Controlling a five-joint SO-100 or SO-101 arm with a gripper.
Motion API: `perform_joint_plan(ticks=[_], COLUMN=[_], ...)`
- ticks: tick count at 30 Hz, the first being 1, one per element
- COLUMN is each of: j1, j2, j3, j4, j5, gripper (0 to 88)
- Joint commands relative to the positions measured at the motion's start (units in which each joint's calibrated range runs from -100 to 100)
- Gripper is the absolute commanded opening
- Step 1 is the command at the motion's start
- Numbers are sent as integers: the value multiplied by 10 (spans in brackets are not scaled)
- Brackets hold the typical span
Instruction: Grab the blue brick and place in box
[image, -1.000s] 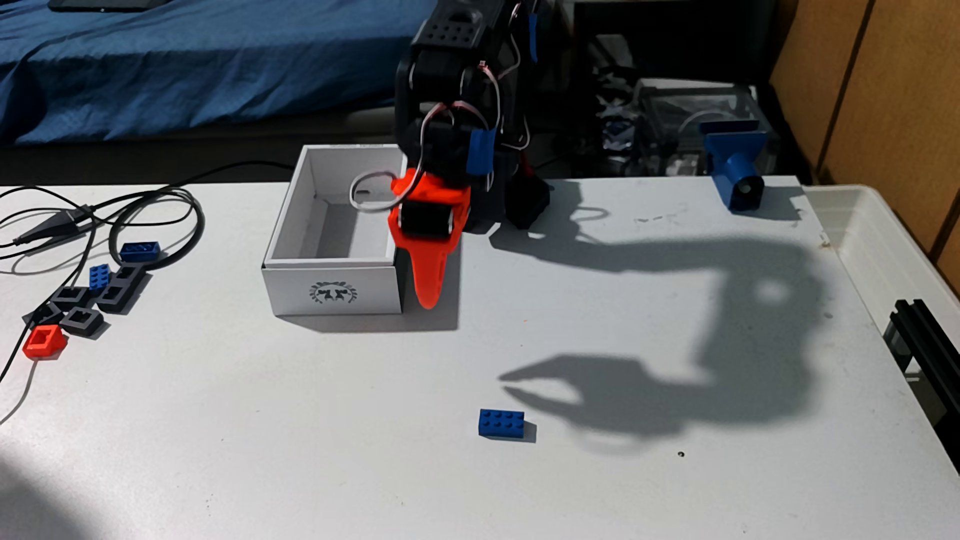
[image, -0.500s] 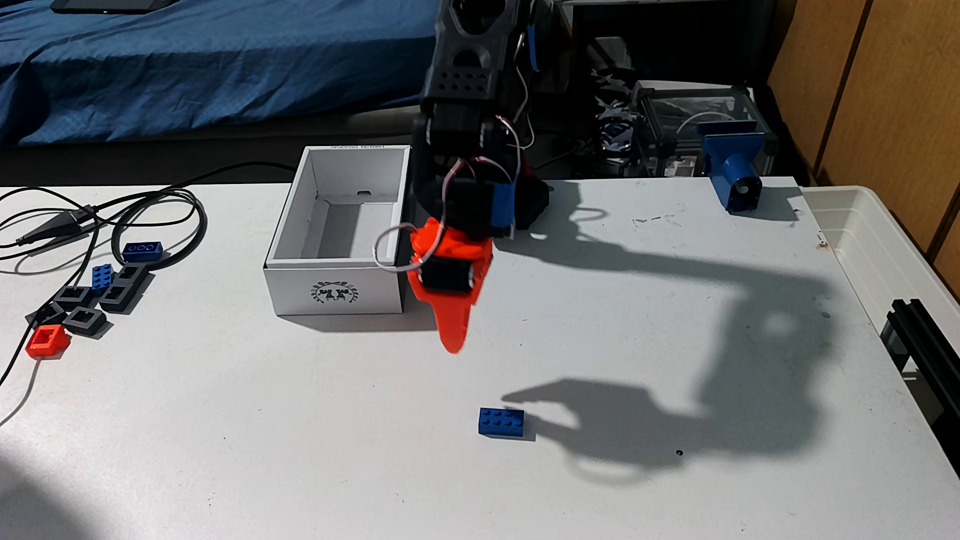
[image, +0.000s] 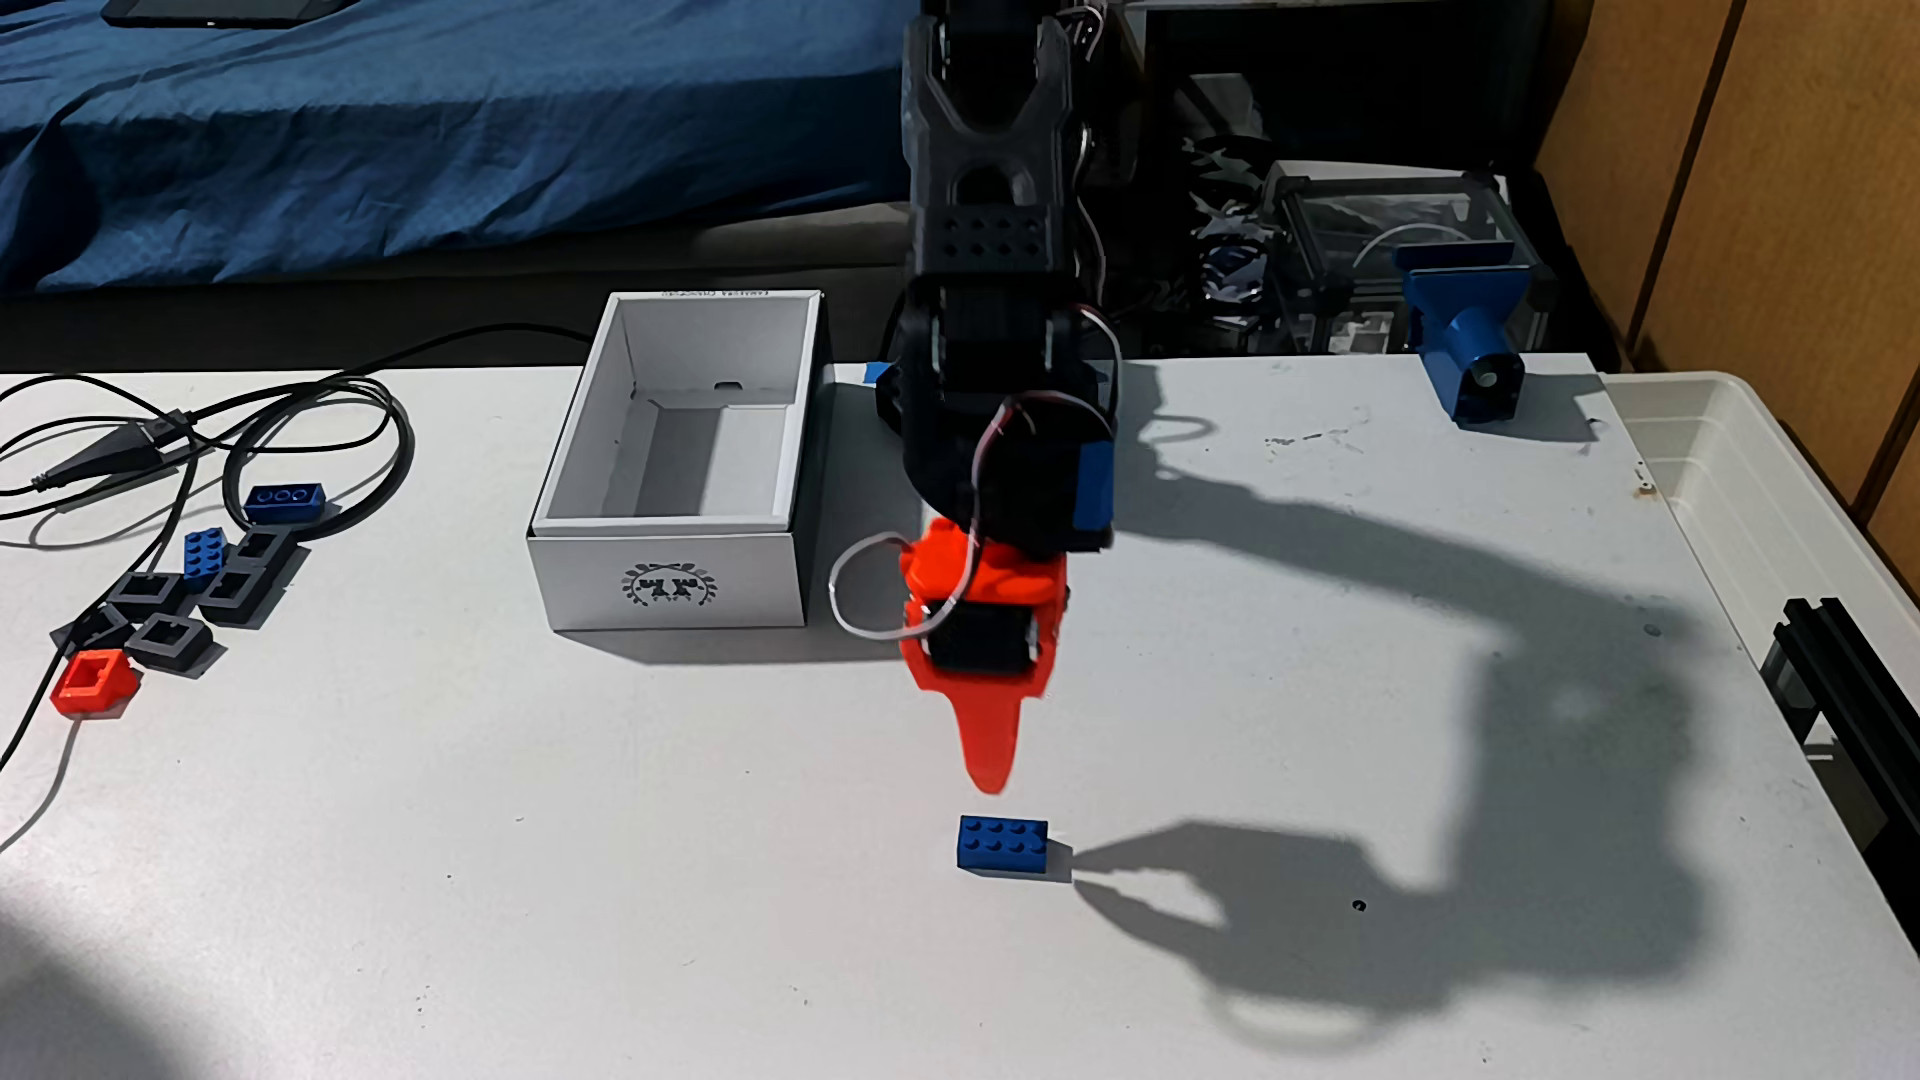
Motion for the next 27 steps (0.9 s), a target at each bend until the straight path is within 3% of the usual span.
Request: perform_joint_plan(ticks=[1, 20, 27], j1=[-14, -13, -11], j2=[16, 28, 28], j3=[-30, -37, -37], j4=[-4, 3, 15], j5=[-3, -2, -2], gripper=[18, 22, 142])
